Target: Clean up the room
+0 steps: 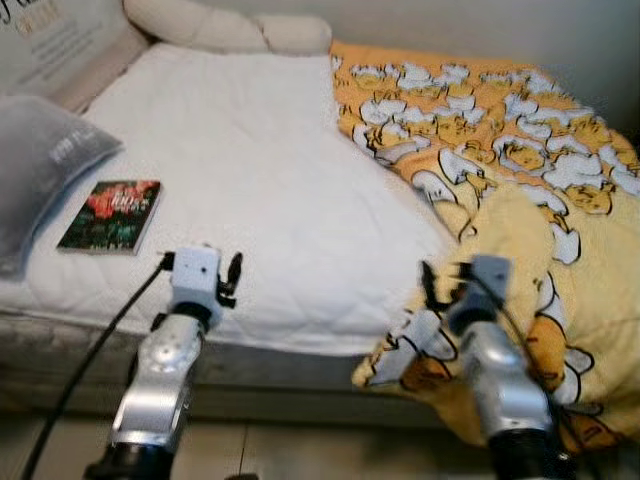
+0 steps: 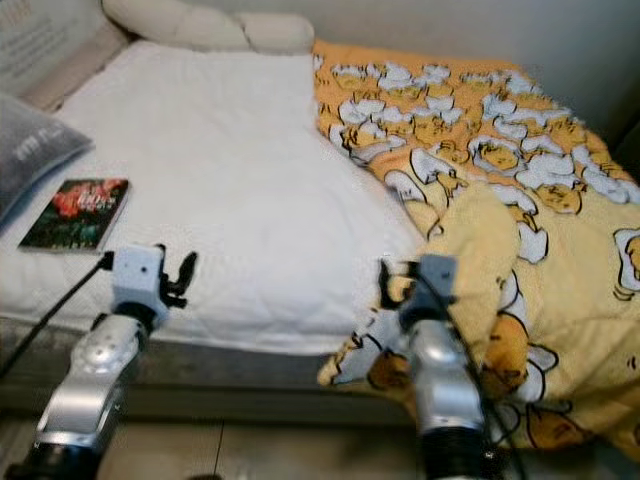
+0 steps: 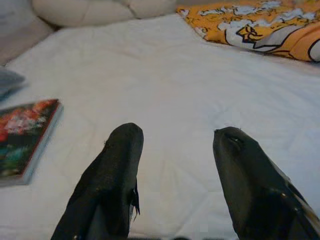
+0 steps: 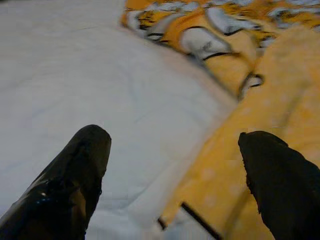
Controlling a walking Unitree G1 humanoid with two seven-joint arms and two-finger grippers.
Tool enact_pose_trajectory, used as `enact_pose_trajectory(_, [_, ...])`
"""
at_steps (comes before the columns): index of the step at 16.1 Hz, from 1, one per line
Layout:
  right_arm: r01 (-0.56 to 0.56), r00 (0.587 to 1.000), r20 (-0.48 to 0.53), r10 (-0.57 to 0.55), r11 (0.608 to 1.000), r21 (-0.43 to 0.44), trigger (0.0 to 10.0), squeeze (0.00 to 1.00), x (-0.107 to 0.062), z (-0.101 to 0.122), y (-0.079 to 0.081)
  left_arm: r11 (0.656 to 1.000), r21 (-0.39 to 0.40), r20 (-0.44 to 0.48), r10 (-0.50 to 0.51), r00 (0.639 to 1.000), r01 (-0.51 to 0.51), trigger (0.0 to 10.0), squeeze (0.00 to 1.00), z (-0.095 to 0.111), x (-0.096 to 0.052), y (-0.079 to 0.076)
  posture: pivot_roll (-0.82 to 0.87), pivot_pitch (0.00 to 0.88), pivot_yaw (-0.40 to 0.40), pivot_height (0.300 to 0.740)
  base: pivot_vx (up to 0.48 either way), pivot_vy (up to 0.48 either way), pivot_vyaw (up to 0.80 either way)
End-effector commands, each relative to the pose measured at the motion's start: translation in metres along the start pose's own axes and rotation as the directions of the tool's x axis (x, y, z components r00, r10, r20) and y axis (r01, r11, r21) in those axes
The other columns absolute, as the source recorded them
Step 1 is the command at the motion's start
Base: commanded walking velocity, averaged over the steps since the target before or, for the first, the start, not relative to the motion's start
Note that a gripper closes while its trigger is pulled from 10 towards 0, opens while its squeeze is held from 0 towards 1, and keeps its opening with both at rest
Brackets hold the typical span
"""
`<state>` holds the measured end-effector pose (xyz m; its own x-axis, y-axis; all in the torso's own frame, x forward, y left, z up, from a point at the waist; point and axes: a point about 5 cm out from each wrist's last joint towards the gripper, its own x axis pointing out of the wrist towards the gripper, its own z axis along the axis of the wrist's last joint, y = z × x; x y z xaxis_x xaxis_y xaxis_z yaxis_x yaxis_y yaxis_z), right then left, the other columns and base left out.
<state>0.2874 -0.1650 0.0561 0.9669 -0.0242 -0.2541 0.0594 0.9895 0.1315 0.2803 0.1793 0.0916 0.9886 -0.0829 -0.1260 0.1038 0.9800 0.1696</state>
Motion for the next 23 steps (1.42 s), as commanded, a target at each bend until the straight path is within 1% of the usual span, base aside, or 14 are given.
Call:
enact_pose_trajectory(1, [0.003,1.000,0.016,-0.003,1.000,0.005,10.0,0.00,0.0017,0.0071,-0.0021,1.000,-0.010,0.016,-0.023,1.000,0.023,10.0,0.00,0.0026,0.0019,-0.0036,0.07,0.000,-0.028,0.740,0.000,0.000,0.00])
enact_pose_trajectory(2, [0.003,1.000,0.016,-0.004,1.000,0.006,10.0,0.00,0.0017,0.0071,-0.0018,0.999,-0.018,0.019,-0.028,0.999,0.028,10.0,0.00,0.0033,0.0025,-0.0049,0.07,0.000,-0.024,0.740,0.270,0.000,0.00])
enact_pose_trajectory(3, [0.007,1.000,0.004,-0.007,1.000,0.026,10.0,0.00,0.0016,0.0061,-0.0011,0.999,-0.026,0.020,-0.032,0.999,0.032,10.0,0.00,0.0037,0.0031,-0.0057,0.06,0.000,-0.020,0.740,0.322,0.000,0.00])
enact_pose_trajectory(4, [0.025,1.000,-0.001,-0.025,0.998,0.063,10.0,0.00,0.0022,0.0061,-0.0017,0.999,-0.026,0.020,-0.035,0.999,0.035,10.0,0.00,0.0042,0.0044,-0.0055,0.06,0.000,-0.016,0.740,0.330,0.000,0.00])
enact_pose_trajectory(5, [0.021,1.000,-0.002,-0.021,0.999,0.030,10.0,0.00,0.0027,0.0062,-0.0018,0.999,-0.026,0.019,-0.037,0.999,0.037,10.0,0.00,0.0042,0.0049,-0.0049,0.06,0.000,-0.013,0.740,0.345,0.000,0.80])
enact_pose_trajectory(7, [0.033,0.999,-0.005,-0.032,0.999,0.013,10.0,0.00,0.0032,0.0056,-0.0019,0.999,-0.024,0.018,-0.042,0.999,0.042,10.0,0.00,0.0041,0.0060,-0.0043,0.06,0.000,-0.008,0.740,0.356,0.000,0.80])
enact_pose_trajectory(8, [0.039,0.999,-0.009,-0.039,0.999,0.028,10.0,0.00,0.0033,0.0048,-0.0018,0.999,-0.023,0.018,-0.044,0.999,0.044,10.0,0.00,0.0043,0.0066,-0.0043,0.06,0.000,-0.007,0.740,0.356,0.000,0.00])
enact_pose_trajectory(10, [0.036,0.999,-0.012,-0.036,0.999,0.017,10.0,0.00,0.0039,0.0046,-0.0011,0.999,-0.022,0.019,-0.045,0.999,0.045,10.0,0.00,0.0048,0.0076,-0.0041,0.06,0.000,-0.005,0.740,0.358,0.000,0.00])
enact_pose_trajectory(23, [0.036,0.999,-0.012,-0.036,0.999,0.017,10.0,0.00,0.0039,0.0046,-0.0011,0.999,-0.022,0.019,-0.045,0.999,0.045,10.0,0.00,0.0048,0.0076,-0.0041,0.06,0.000,-0.005,0.740,0.356,0.000,0.00])
